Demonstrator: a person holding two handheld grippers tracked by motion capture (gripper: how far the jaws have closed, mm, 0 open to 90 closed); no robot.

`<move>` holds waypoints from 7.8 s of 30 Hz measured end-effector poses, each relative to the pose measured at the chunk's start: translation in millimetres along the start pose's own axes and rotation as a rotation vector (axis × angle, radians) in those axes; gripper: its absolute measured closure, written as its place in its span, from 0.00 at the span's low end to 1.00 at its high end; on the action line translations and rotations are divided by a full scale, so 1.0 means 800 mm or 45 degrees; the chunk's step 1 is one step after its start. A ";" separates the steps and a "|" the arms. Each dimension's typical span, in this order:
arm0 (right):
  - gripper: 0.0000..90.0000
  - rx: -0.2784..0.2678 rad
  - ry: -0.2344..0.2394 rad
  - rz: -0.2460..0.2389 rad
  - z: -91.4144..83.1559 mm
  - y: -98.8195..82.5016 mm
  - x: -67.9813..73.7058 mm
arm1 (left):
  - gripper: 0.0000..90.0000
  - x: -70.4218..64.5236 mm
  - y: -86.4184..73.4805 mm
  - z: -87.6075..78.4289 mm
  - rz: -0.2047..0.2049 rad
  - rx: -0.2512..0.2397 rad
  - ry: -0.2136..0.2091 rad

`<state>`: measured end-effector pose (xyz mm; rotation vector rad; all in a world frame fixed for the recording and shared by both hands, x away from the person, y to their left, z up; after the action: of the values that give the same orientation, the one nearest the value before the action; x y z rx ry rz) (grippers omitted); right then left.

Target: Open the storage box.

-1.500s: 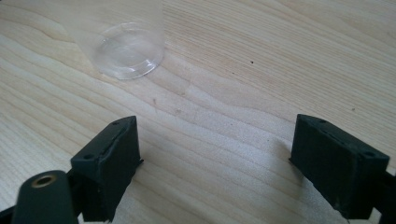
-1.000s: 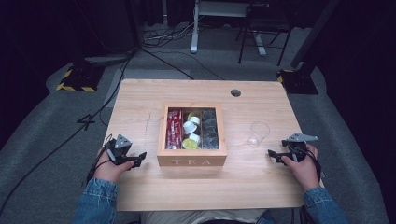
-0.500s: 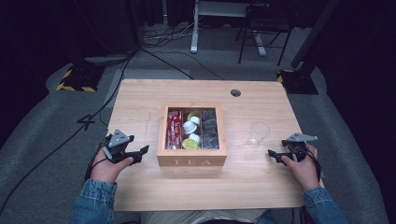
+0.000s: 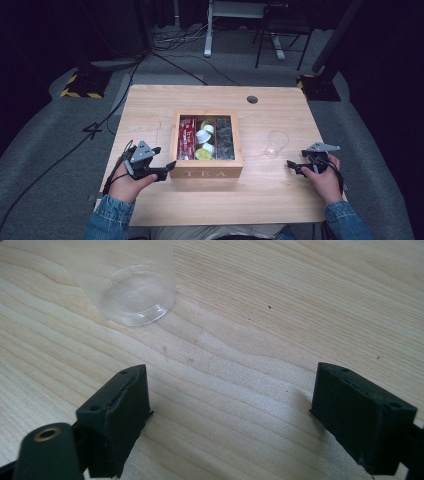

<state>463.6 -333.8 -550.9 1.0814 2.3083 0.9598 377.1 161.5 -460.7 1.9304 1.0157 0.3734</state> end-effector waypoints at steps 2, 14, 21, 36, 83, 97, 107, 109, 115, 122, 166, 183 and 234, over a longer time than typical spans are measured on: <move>0.17 0.000 -0.001 0.000 0.000 0.000 0.000 | 0.29 -0.005 0.000 0.003 0.003 0.010 -0.015; 0.17 0.001 -0.003 0.000 0.000 0.000 0.000 | 0.26 -0.008 -0.027 0.020 -0.028 0.164 -0.013; 0.17 0.001 -0.003 -0.001 0.000 0.000 0.000 | 0.37 -0.004 -0.033 0.025 -0.037 0.203 -0.005; 0.17 0.001 -0.003 -0.002 0.000 0.000 0.000 | 0.55 0.000 -0.035 0.023 0.061 0.242 0.007; 0.36 -0.212 0.205 -0.245 -0.080 0.135 0.096 | 0.78 0.006 0.023 -0.004 0.004 0.024 -0.038; 0.34 -0.218 0.281 -0.373 -0.065 0.176 0.138 | 0.77 0.007 0.037 -0.008 0.005 -0.039 -0.034; 0.27 -0.252 0.382 -0.513 -0.052 0.209 0.189 | 0.76 0.006 0.039 -0.003 0.012 -0.027 -0.048; 0.29 -0.253 0.384 -0.559 -0.046 0.216 0.198 | 0.76 0.008 0.041 -0.003 0.026 -0.028 -0.047; 0.31 -0.237 0.379 -0.626 -0.032 0.225 0.210 | 0.75 0.006 0.043 -0.002 0.023 -0.027 -0.060; 0.34 -0.246 0.303 -0.672 -0.024 0.235 0.210 | 0.75 0.008 0.046 0.001 0.031 -0.015 -0.081; 0.61 -0.432 0.372 -0.623 -0.039 0.355 0.164 | 0.44 0.032 0.042 0.000 -0.040 -0.065 0.011; 0.62 -0.467 0.312 -0.553 -0.026 0.400 0.137 | 0.41 0.041 0.037 0.005 -0.027 -0.040 0.048; 0.35 -0.414 0.045 -0.256 0.101 0.499 0.049 | 0.39 0.064 0.008 0.006 -0.105 0.008 0.088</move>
<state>689.2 -85.7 -316.0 0.6918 2.1398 1.2260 415.4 196.7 -465.0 1.8856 1.1394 0.3928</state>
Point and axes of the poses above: each handheld gripper's, and its own axes: z roughly forward along the jaws, y roughly out of its top, x roughly to its left, the point moved 7 cm from there along z, roughly forward along the jaws, and after that the axes turned 6 degrees about -z, right-handed, at the moved point
